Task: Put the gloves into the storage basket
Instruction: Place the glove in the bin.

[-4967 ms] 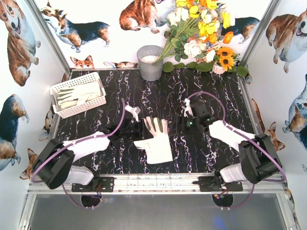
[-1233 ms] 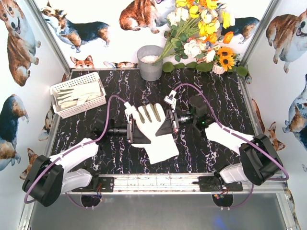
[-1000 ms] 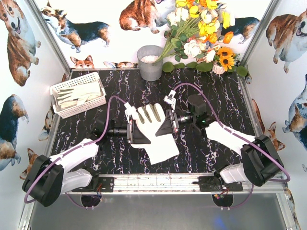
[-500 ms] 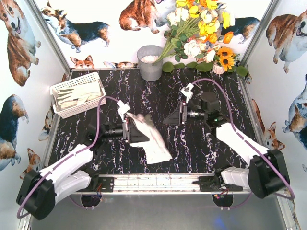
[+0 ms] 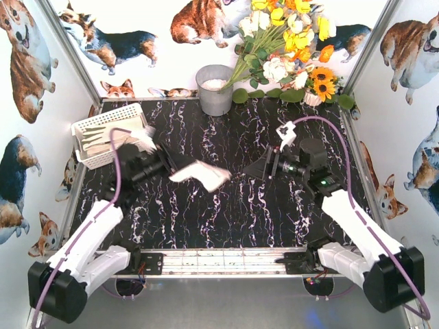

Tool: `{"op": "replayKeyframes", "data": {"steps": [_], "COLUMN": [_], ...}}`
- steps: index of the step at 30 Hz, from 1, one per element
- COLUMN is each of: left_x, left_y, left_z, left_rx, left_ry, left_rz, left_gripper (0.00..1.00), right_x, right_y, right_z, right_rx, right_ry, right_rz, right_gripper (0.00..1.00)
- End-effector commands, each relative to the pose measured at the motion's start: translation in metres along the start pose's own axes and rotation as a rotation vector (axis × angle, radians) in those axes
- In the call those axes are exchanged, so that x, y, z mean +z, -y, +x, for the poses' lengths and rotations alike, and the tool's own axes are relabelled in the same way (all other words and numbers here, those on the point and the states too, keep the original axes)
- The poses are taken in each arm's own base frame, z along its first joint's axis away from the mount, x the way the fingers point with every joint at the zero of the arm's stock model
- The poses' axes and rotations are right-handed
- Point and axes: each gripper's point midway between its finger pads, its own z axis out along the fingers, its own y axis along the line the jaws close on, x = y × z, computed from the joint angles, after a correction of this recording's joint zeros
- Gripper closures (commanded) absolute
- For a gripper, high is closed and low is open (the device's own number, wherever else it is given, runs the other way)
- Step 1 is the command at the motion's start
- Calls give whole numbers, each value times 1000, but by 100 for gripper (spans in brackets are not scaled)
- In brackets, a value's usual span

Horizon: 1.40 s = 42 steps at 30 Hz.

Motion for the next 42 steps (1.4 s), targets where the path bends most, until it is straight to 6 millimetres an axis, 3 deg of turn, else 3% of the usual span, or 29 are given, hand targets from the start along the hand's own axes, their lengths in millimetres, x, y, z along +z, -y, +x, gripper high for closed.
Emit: {"op": "replayKeyframes", "data": {"steps": [1, 9, 16, 27, 35, 42], "left_x": [-22, -87, -105, -99, -85, -70], "left_y": [-27, -69, -119, -191, -245, -257], "left_z": [-79, -210, -283, -351, -365, -379], "left_rx": [-51, -18, 40, 88, 32, 16], "left_ry": [265, 587, 637, 600, 557, 601], "left_rz": [-248, -483, -635, -740, -748, -676], "left_gripper": [100, 100, 100, 100, 100, 100], "right_x": [-19, -45, -49, -40, -25, -14], "right_y": [10, 14, 17, 30, 45, 48], "right_z": [-13, -13, -10, -3, -1, -4], "right_rx": [-108, -207, -225, -192, -169, -153], "right_ry": [52, 101, 121, 100, 64, 49], "right_rz": [143, 235, 249, 262, 277, 258], "right_gripper": [37, 37, 37, 37, 37, 37]}}
